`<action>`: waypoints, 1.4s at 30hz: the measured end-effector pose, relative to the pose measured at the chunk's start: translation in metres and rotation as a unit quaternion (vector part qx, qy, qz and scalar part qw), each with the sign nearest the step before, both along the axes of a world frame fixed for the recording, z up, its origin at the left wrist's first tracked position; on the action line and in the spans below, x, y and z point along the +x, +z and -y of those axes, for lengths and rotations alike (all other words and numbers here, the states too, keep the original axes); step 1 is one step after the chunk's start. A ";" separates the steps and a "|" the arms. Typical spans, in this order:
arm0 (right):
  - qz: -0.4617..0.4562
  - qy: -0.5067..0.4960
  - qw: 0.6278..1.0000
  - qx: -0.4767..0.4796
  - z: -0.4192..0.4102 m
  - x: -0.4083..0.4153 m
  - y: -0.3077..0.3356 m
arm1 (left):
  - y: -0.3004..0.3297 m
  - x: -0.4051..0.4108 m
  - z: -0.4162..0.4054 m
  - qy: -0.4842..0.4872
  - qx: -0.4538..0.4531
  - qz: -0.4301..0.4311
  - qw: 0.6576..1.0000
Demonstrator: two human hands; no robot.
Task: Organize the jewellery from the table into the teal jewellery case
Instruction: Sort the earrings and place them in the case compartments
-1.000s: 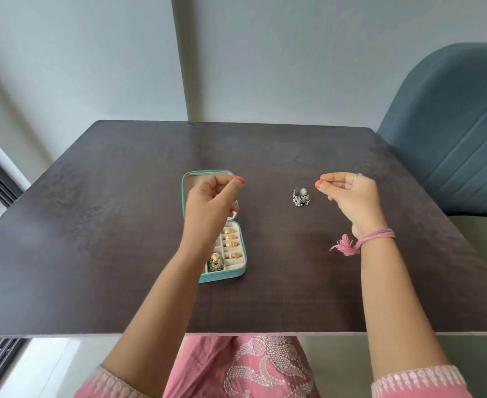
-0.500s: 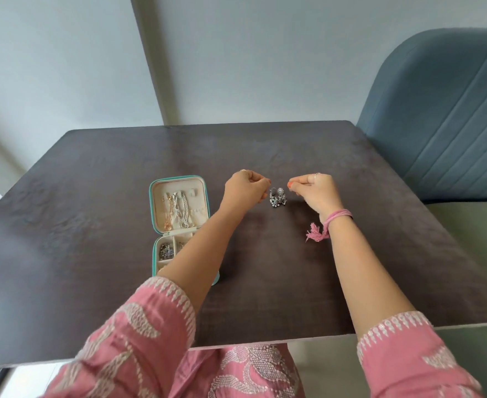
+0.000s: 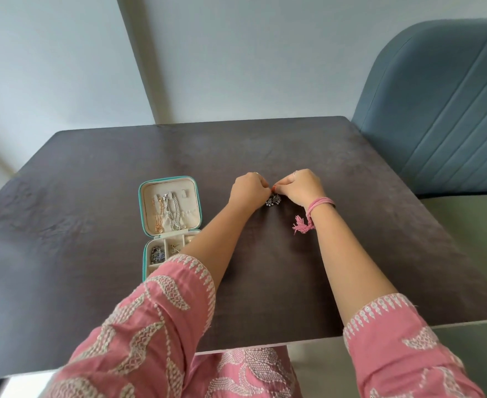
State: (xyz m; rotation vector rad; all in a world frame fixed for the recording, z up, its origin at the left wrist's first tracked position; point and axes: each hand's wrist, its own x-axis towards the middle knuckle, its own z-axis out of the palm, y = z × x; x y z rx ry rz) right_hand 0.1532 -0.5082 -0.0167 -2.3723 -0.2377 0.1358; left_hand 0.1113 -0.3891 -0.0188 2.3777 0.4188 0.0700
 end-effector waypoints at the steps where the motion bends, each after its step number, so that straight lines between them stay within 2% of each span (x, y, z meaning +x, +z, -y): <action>1: -0.001 0.004 1.000 -0.004 0.000 0.001 -0.001 | 0.000 0.000 0.000 0.000 0.002 0.000 1.000; 4: -0.007 0.016 1.000 0.016 0.004 0.000 -0.005 | 0.000 -0.001 -0.001 0.000 -0.007 0.008 1.000; 9: -0.071 0.026 0.980 0.184 0.014 -0.006 -0.010 | 0.006 -0.010 -0.006 0.017 -0.134 0.037 0.990; 13: -0.082 0.031 0.959 0.270 0.017 -0.021 0.002 | 0.017 -0.024 -0.010 0.012 -0.193 0.078 0.978; 19: -0.029 0.035 0.942 0.333 0.018 -0.044 0.030 | 0.047 -0.050 -0.020 0.003 -0.271 0.146 0.952; 27: 0.006 0.067 0.926 0.372 0.013 -0.073 0.064 | 0.083 -0.091 -0.040 -0.003 -0.270 0.217 0.938; 36: 0.041 0.076 0.913 0.398 -0.003 -0.095 0.073 | 0.093 -0.128 -0.060 -0.007 -0.267 0.235 0.935; 42: 0.024 0.092 0.900 0.426 -0.014 -0.112 0.077 | 0.092 -0.152 -0.075 -0.011 -0.282 0.230 0.931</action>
